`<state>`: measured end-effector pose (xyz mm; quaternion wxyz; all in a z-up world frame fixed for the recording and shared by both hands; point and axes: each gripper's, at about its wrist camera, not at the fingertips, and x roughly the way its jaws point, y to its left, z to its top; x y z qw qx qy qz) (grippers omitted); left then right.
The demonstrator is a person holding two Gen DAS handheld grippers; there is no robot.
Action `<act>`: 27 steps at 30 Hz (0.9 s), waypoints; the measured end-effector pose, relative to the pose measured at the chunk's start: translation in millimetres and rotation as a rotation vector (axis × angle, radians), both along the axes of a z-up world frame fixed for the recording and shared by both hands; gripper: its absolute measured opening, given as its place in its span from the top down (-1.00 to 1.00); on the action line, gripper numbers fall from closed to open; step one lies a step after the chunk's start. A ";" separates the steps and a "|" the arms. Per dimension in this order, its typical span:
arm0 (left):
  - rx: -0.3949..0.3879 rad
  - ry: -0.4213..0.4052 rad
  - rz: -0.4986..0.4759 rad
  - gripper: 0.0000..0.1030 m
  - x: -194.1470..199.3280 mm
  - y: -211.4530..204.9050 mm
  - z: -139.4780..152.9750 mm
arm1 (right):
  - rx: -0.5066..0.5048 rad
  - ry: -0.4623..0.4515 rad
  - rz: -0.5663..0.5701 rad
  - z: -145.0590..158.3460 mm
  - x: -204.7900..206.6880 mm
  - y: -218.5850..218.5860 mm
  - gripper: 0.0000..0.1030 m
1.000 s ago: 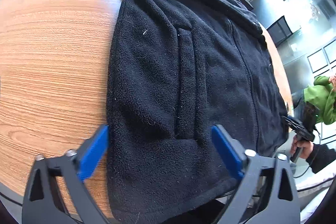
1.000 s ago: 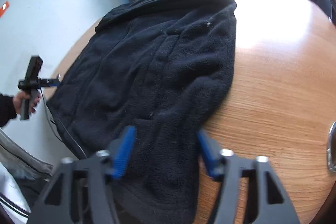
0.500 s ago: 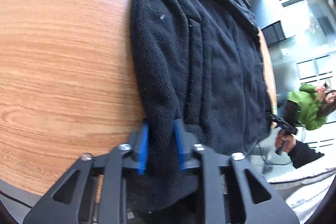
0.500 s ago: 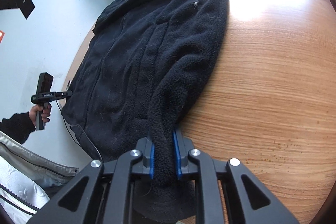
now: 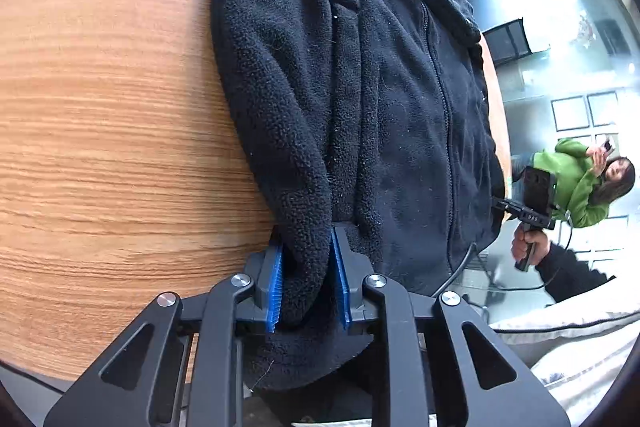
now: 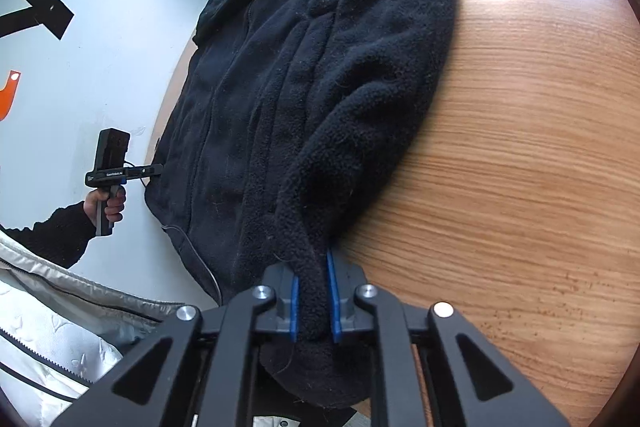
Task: Fold clothes
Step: 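Grasp the hem end of the jacket strip with both tools, then lift the hem end with both tools and fold it over the strip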
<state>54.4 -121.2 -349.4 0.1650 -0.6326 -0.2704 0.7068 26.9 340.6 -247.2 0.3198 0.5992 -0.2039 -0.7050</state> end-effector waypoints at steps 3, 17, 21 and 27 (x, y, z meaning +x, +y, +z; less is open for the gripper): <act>0.030 0.001 0.023 0.69 3.1 -6.7 2.6 | -0.040 0.031 -0.036 17.5 6.2 10.0 0.80; 0.368 0.064 0.175 0.80 37.8 -4.4 91.1 | -0.206 0.155 0.007 148.2 5.9 2.8 0.81; 0.430 0.133 0.215 0.80 12.2 -0.9 121.6 | -0.242 0.229 -0.013 179.7 -20.2 2.4 0.81; 0.488 0.180 0.234 0.80 -37.2 0.5 136.0 | -0.224 0.371 -0.024 208.7 -82.1 -2.3 0.81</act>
